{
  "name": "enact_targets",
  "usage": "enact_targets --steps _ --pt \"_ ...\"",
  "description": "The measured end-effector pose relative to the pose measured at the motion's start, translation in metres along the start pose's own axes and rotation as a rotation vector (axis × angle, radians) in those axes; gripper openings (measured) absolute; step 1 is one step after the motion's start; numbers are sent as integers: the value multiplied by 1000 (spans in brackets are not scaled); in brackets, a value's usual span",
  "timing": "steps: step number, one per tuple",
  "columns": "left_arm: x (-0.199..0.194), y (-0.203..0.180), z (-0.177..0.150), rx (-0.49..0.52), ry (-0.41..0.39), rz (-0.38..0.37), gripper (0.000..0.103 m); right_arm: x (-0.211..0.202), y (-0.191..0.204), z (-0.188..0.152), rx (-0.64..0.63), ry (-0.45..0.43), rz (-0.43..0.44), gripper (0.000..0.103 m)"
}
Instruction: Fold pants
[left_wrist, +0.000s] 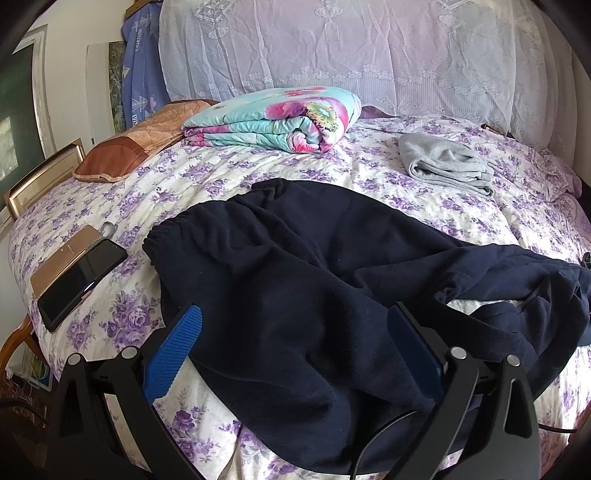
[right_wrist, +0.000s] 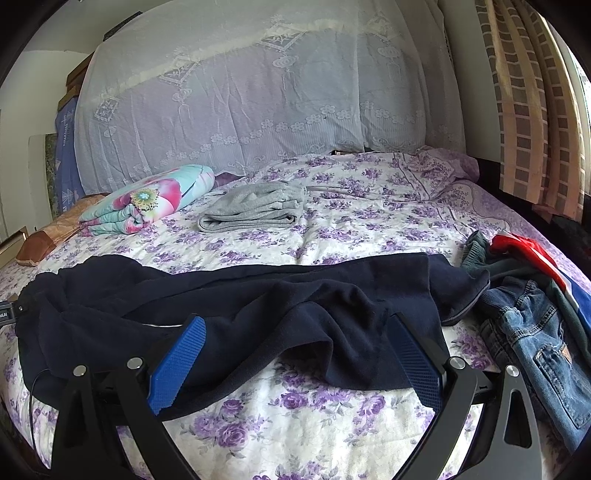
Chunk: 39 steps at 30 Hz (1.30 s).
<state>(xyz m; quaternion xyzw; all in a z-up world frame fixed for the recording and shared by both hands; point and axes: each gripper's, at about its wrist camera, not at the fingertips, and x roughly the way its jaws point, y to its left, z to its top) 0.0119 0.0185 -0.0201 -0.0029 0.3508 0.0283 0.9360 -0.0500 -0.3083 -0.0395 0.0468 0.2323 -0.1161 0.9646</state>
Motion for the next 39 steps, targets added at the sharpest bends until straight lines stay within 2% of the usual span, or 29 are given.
enact_targets --steps 27,37,39 --pt "1 3 2 0 8 8 98 -1 -3 -1 -6 -1 -15 99" --pt "5 8 0 -6 21 22 98 0 -9 -9 3 32 -28 99" --pt "10 14 -2 -11 48 -19 98 0 -12 -10 6 58 -13 99"
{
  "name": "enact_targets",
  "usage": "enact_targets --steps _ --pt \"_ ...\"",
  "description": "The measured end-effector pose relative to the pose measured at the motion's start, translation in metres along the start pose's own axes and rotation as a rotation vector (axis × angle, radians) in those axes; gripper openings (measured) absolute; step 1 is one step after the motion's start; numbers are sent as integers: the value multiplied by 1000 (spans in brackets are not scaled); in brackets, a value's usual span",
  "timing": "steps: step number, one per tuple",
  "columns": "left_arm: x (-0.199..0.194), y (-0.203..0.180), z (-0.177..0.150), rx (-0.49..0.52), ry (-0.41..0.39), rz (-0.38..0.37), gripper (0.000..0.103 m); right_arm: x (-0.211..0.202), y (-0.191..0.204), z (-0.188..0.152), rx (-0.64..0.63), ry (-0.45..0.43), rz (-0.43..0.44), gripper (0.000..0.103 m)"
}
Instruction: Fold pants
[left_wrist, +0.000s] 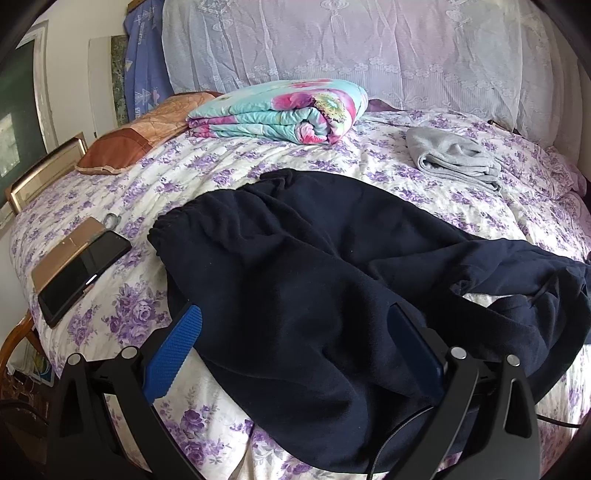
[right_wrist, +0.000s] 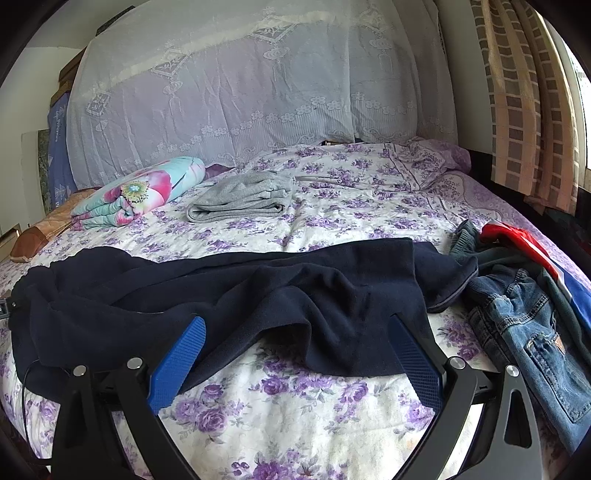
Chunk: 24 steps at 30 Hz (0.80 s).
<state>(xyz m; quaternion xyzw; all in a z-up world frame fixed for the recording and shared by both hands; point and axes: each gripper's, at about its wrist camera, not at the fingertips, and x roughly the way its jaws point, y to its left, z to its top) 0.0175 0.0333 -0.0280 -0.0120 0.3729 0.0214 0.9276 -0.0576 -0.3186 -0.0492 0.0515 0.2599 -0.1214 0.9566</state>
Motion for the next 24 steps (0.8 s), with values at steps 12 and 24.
enact_targets --steps 12,24 --pt "41 107 -20 -303 189 -328 98 -4 -67 -34 284 215 154 99" --pt "32 176 -24 -577 209 -369 98 81 -66 0 438 265 275 99"
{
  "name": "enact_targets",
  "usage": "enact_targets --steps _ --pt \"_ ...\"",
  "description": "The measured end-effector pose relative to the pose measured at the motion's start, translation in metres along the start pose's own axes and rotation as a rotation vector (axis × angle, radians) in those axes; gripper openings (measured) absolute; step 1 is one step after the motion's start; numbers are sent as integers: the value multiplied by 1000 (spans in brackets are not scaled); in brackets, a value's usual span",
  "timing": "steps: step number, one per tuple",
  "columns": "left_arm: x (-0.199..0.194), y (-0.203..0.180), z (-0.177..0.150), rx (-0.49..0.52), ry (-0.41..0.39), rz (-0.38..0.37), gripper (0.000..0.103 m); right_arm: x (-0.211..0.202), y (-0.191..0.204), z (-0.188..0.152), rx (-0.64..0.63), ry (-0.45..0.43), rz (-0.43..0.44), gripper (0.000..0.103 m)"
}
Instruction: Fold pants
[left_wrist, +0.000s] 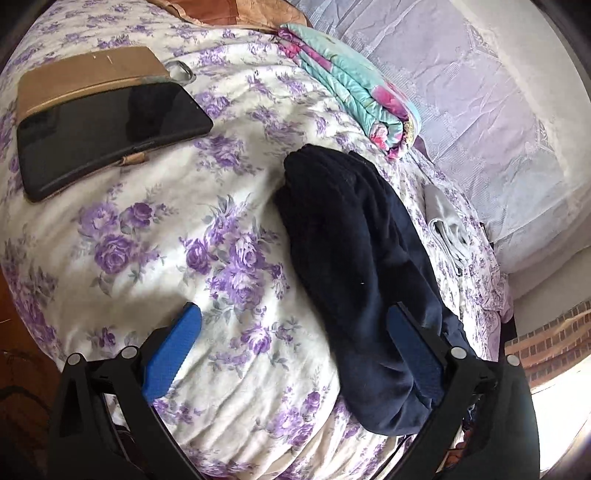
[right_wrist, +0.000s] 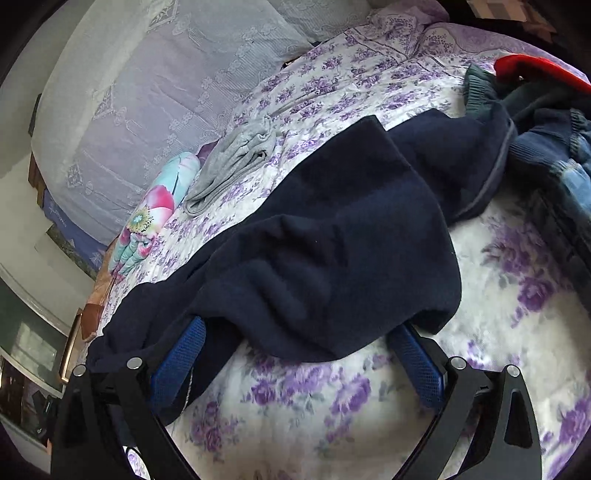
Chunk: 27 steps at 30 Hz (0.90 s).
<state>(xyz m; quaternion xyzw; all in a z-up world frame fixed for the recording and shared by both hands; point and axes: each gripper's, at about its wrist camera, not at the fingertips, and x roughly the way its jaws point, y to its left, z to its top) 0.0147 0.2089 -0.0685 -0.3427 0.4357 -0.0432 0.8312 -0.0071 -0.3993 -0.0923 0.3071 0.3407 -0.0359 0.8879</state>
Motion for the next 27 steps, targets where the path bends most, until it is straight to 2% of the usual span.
enact_targets --steps 2,3,4,5,7,10,12,13,14,15,17,21,25,26,27 --pt "5 -5 4 9 4 -14 98 2 0 5 -19 2 3 87" --pt "9 -9 8 19 9 -32 98 3 0 8 -17 6 9 71" --pt "15 -14 12 27 15 -48 98 4 -4 11 -5 11 17 51" --pt "23 -20 18 32 24 -64 98 4 -8 13 11 21 37 44" --pt "43 -31 29 47 53 -83 98 -1 -17 16 40 20 68 15" --pt "70 -43 36 26 88 -51 98 -32 -22 24 24 -59 68 12" --pt "68 -58 31 71 64 -26 93 -63 -23 28 -20 -128 30 11" --pt "64 -62 28 95 52 -23 88 -78 -25 29 -35 -152 11 9" --pt "57 -68 25 123 37 -7 71 -94 -28 30 -45 -169 -3 9" --pt "52 -70 22 140 32 4 63 -106 -32 30 -49 -177 -14 9" --pt "40 -69 19 143 39 1 37 -125 -41 27 -49 -180 -40 9" --pt "13 -57 16 125 54 -34 28 -152 -63 10 -17 -176 -101 9" --pt "-13 -47 15 120 7 -27 25 -167 -90 1 20 -202 -163 9" --pt "-16 -43 15 118 -3 -11 38 -165 -97 -1 35 -185 -168 9" --pt "-18 -37 14 102 -15 9 68 -159 -103 -2 48 -146 -190 15"
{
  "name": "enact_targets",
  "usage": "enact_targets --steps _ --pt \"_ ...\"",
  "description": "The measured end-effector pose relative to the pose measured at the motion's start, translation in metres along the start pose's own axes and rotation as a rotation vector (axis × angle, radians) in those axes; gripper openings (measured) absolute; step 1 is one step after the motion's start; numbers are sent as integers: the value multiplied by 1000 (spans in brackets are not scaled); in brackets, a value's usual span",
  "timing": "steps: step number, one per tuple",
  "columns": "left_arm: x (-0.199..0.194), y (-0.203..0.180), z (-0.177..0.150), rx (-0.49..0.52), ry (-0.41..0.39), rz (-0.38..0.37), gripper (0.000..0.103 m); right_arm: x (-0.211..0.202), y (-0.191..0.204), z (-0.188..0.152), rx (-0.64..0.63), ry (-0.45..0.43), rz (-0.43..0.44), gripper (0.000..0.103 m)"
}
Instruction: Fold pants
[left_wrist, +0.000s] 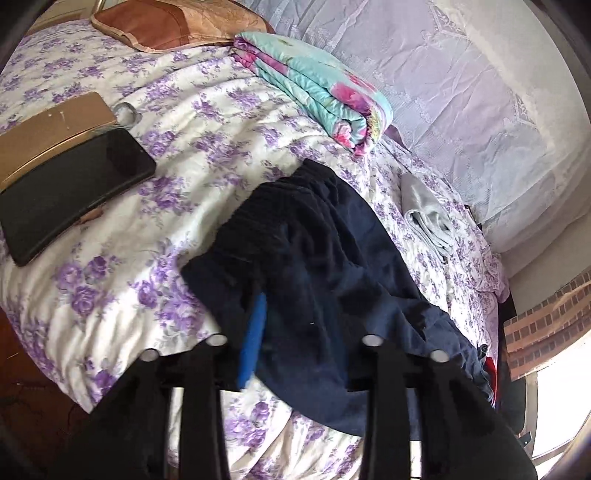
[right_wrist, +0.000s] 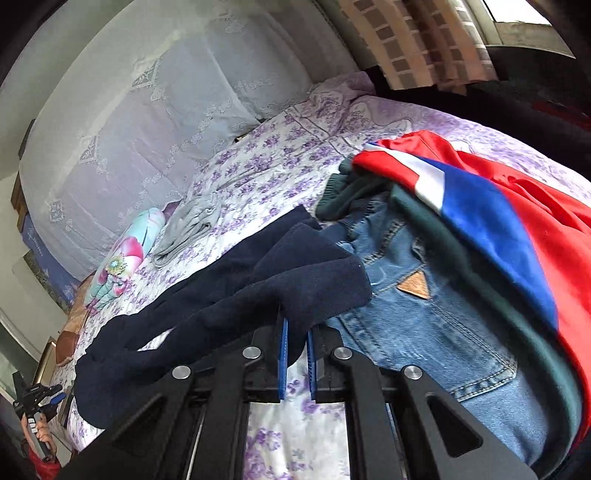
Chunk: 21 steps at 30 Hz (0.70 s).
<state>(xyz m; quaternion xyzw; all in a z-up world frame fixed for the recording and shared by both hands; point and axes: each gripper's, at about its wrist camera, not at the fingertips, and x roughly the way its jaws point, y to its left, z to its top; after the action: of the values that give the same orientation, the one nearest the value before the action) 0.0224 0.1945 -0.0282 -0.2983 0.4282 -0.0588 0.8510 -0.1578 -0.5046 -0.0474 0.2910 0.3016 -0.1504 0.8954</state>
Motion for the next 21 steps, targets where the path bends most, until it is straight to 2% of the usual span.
enact_targets --steps 1,2,4,5,6,8,10,13,14,15,16,17,18,21 --pt "-2 6 -2 -21 -18 18 78 5 -2 -3 1 14 -57 32" --pt "-2 12 -7 -42 -38 44 83 6 -2 -7 -9 4 -76 32" --pt "4 19 -14 -40 -17 70 83 4 9 -9 -80 -18 -123 34" --pt "9 22 -18 -45 3 64 83 0 17 -9 -119 -50 -161 36" --pt "13 23 -20 -52 16 62 83 -7 21 -7 -147 -93 -192 43" --pt "25 23 -24 -45 44 64 83 -22 26 -1 -168 -174 -236 46" --pt "34 16 -26 -11 38 88 83 -32 28 6 -175 -221 -233 54" --pt "56 0 -20 63 26 116 80 -32 33 12 -163 -222 -173 60" --pt "61 -3 -20 73 23 145 74 -28 35 13 -159 -205 -149 60" --pt "66 -6 -18 81 16 178 58 -23 39 13 -157 -188 -127 60" --pt "66 -7 -17 89 5 203 48 -19 43 14 -159 -176 -108 60" --pt "63 -5 -17 97 0 202 31 -15 47 14 -162 -170 -91 60" --pt "57 -3 -16 94 4 165 20 -13 52 14 -171 -166 -81 60" --pt "30 13 -16 48 -6 100 12 -4 65 16 -201 -149 -52 61"
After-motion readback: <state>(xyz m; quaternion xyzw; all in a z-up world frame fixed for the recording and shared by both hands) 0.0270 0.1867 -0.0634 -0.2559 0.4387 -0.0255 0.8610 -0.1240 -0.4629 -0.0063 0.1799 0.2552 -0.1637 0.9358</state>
